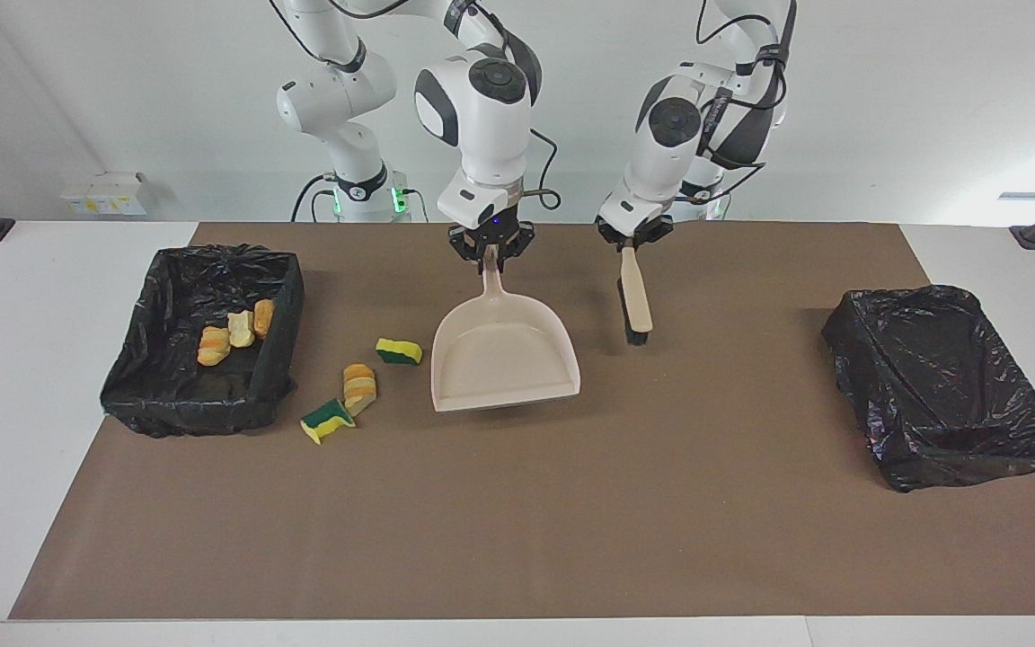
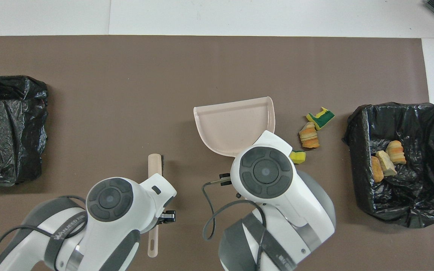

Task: Sweep and dump trash in bin

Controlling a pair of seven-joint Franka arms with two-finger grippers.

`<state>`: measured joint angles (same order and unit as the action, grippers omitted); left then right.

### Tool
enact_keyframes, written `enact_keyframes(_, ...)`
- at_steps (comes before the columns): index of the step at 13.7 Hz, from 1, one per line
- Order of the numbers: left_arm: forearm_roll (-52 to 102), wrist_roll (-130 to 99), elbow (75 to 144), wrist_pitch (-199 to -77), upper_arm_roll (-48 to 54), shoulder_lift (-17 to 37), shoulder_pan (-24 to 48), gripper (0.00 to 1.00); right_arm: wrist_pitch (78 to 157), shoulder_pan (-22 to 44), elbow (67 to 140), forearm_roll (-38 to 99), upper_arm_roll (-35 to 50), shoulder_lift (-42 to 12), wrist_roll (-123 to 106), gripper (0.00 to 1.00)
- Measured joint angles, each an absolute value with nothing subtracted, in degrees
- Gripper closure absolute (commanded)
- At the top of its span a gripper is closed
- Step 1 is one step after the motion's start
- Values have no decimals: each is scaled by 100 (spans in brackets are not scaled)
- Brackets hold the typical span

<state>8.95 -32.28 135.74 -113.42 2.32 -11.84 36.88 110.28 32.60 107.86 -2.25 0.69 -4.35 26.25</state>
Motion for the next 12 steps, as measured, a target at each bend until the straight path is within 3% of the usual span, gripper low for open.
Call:
enact_keyframes(3, 927, -3774, 13600, -11861, 249, -877, 4388, 100, 10906, 2787, 10075, -225, 46, -968, 2184, 100)
enact_keyframes(7, 934, -3893, 13606, -12232, 249, -490, 4708, 100, 10749, 2591, 9482, -223, 45, -1359, 1991, 100)
enact_keyframes(8, 934, -3891, 13605, -12245, 242, -440, 4708, 71, 10743, 2592, 9441, -223, 50, -1385, 1991, 100)
enact_keyframes(10, 934, -3880, 13602, -12264, 233, -386, 4708, 0, 10743, 2593, 9431, -223, 68, -1397, 1991, 100)
enact_keyframes(12, 934, -3887, 13560, -12263, 216, -384, 4708, 0, 10743, 2595, 9430, -223, 89, -1399, 1964, 100)
